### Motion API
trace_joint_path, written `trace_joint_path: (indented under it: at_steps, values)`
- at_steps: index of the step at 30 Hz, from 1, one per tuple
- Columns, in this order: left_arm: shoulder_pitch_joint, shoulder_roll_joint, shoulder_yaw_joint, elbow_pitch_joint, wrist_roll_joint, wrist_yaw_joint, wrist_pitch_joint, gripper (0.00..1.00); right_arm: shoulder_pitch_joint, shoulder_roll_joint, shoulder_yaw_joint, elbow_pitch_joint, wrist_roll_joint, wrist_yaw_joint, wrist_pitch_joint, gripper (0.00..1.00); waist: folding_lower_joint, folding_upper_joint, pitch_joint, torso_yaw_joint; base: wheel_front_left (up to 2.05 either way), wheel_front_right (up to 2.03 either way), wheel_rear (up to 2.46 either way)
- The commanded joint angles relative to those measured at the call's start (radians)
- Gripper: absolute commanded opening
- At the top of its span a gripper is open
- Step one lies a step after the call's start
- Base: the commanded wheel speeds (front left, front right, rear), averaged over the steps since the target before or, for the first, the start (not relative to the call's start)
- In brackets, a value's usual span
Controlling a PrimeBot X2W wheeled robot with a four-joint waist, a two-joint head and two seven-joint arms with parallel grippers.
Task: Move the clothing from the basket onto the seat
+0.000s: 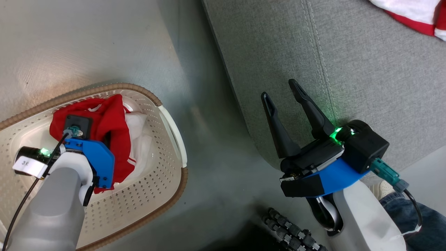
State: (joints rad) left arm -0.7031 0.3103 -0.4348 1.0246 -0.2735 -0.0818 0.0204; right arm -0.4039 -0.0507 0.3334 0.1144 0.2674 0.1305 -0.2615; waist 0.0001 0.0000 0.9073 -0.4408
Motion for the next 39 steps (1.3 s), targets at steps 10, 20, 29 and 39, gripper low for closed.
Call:
trace_joint_path:
  at_steps: [10,20,29,39]
  values:
    - [-0.057,-0.025,-0.046,0.067,0.002,-0.023,0.063,0.00,-0.004,0.001,-0.002,-0.017,0.021,0.000,-0.004,1.00,-0.0001,0.0000,0.005,0.006,0.00,0.00,0.00]
    - [-0.077,-0.030,-0.052,0.092,-0.023,-0.035,0.026,0.00,-0.019,0.001,0.008,-0.017,0.025,0.000,-0.004,1.00,-0.0001,0.0000,-0.006,0.003,0.00,0.00,0.00]
    - [-0.057,-0.058,-0.062,0.114,-0.061,-0.044,-0.014,0.00,-0.030,0.001,0.009,0.013,0.002,0.000,-0.004,1.00,-0.0001,0.0000,-0.070,0.022,0.00,0.00,0.00]
    - [0.014,-0.153,-0.141,0.063,-0.133,-0.051,-0.107,0.00,-0.002,0.000,-0.025,0.054,-0.068,0.000,-0.003,1.00,-0.0001,0.0000,-0.237,0.135,0.00,0.00,0.00]
